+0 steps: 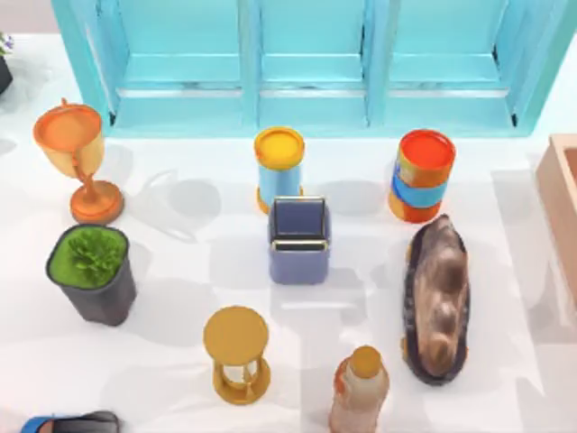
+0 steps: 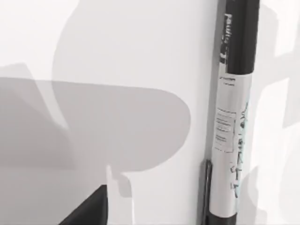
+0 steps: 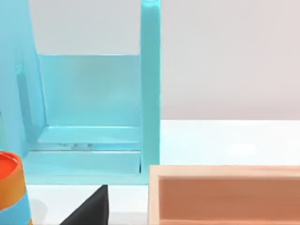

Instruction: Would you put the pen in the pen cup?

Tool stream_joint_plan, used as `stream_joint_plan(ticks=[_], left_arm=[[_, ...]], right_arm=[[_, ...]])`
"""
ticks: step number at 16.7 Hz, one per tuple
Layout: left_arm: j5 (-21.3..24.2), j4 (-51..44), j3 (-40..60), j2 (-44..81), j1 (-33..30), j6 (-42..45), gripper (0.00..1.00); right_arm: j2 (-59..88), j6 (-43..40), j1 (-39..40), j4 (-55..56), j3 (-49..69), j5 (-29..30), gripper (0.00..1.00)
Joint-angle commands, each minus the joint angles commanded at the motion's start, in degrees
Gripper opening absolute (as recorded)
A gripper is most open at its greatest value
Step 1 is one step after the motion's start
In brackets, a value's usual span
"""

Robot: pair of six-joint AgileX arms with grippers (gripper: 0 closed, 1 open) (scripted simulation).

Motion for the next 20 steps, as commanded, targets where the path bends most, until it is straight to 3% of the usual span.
stream_joint_plan(ticks=[5, 10, 20], left_arm=[[-1.10, 11.84, -1.34, 7.80, -4.46, -4.83, 1.00], [-1.25, 12.87, -1.47, 8.68, -4.99, -5.38, 1.00], [-1.25, 12.87, -1.47, 8.68, -4.99, -5.38, 0.25]], right_arm=[[0.00, 0.00, 0.00, 0.00, 0.00, 0.00, 1.00], [0.00, 0.00, 0.00, 0.00, 0.00, 0.00, 1.00], [0.00, 0.00, 0.00, 0.00, 0.00, 0.00, 1.00]])
